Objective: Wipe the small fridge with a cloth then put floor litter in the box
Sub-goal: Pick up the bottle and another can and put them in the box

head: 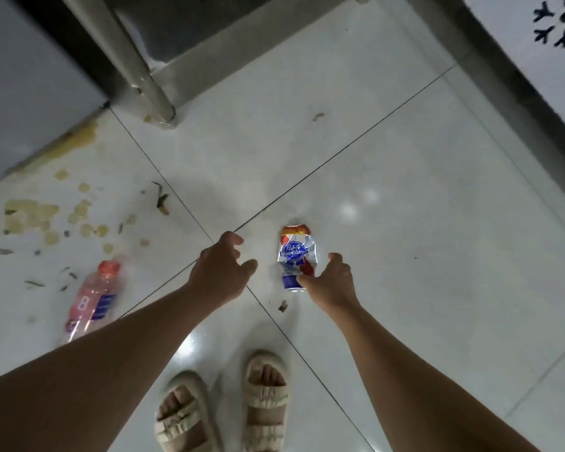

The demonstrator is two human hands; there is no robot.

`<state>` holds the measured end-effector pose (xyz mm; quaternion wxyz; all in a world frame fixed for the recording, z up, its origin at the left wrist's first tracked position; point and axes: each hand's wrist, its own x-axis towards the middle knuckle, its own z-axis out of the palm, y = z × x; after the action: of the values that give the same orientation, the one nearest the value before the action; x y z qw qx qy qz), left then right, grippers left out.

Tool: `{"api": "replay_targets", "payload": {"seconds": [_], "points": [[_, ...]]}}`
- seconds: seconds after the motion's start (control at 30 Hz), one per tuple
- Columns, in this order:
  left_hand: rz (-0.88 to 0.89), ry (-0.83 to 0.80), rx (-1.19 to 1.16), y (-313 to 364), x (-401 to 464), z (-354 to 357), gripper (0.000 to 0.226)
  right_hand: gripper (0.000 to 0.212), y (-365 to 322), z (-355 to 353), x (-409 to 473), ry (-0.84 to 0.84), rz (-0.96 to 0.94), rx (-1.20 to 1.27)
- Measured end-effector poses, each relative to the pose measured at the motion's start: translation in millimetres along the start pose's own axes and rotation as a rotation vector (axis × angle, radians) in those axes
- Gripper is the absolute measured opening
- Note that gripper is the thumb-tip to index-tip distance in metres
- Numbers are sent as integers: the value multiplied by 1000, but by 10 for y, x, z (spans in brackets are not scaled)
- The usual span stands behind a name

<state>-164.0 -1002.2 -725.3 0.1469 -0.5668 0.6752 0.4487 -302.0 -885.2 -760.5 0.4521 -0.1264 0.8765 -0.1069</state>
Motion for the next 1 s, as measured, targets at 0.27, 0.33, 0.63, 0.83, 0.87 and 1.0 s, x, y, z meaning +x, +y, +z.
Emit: {"api": "replay_targets", "payload": {"seconds": [0.27,0.33,0.63,0.83,0.87,1.0], "points": [[42,-18,53,-549,721,672,47,68,314,664,1021,116,25,-5],[46,-30,65,-663,808,711,47,62,357,778,1159,134,20,-18],[-72,10,7,-1187,618,232,47,31,-4,1118,879,217,-21,-134],[-176,90,-106,-1647,247,-266,48,26,-616,1543,271,133,-192,-185],[-194,105,-121,-1756,181,-318,48,25,-715,1654,176,111,-218,-196],[-273,167,-164,-2248,3,-429,50,25,-1022,2138,-140,44,-307,-220]]}}
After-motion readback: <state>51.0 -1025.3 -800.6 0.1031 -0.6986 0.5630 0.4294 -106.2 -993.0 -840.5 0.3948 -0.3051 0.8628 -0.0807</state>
